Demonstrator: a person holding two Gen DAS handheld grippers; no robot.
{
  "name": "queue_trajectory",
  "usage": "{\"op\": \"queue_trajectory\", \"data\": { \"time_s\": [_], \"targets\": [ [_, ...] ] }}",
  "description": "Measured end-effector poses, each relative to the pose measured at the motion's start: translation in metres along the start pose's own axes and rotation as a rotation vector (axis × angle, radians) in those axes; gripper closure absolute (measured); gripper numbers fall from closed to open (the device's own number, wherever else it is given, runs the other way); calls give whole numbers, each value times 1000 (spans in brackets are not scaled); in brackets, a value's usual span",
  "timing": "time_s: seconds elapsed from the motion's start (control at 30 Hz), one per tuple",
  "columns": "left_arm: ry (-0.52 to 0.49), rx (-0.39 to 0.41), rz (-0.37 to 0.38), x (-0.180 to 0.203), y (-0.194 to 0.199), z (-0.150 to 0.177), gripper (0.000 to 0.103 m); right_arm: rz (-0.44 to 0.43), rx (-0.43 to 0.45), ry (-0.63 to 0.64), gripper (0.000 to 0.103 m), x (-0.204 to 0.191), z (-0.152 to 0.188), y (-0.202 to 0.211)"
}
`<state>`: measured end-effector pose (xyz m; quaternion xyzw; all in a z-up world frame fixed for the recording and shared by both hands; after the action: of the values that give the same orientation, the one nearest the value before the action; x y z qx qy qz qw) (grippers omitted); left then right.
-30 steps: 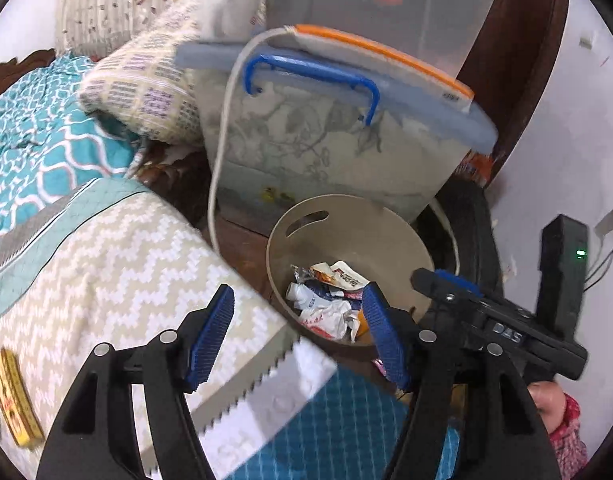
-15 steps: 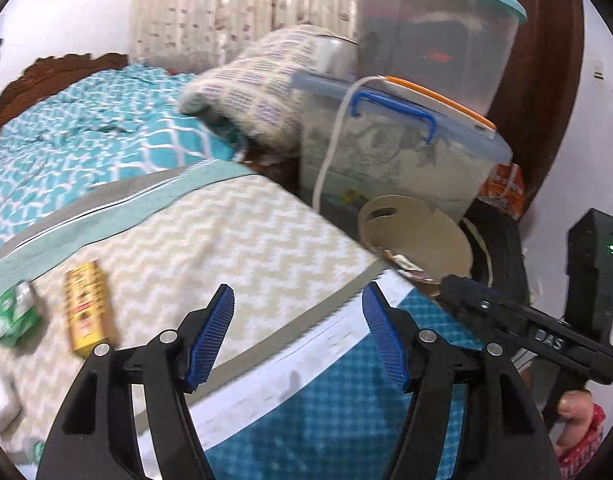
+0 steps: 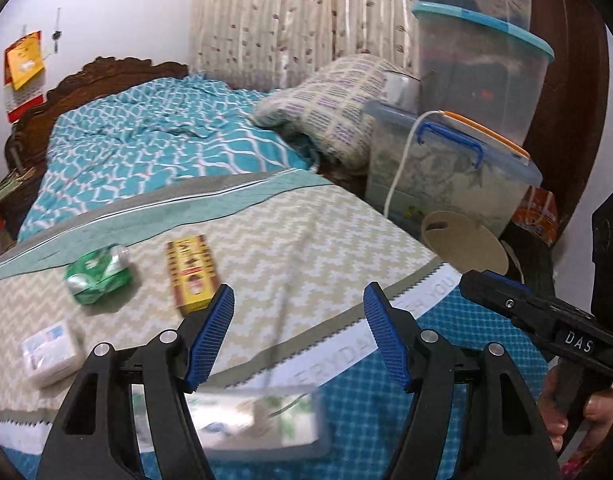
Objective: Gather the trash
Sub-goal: 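Move both open tools back over the remaining items on the bed, then move the right tool over the green soda can and the left tool toward the tissue pack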
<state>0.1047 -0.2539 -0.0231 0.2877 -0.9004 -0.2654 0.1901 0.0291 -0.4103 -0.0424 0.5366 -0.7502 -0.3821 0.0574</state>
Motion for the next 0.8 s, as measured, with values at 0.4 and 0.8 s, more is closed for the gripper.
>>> {"op": "queue_trajectory", "data": {
  "time_s": [0.4,0.8],
  "targets": [
    [123,44,-99,-78,55,32,39,-48,-41,134,34,-81,21,-5],
    [202,67,-251,-153,98,71,39,-82,-69,257,34,-153,47,-13]
  ]
}}
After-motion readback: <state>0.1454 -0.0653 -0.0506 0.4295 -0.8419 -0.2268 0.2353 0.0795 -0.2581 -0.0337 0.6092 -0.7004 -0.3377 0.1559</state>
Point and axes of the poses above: each gripper's, at about its wrist camera, not at the fingertips, and y roughly against the way its jaws point, x to its right, z to its underside, the point moved 9 cm from there along -y, roughly the way its jaws point, and after that the axes turned 14 degrees about z, right-handed, at the moved point
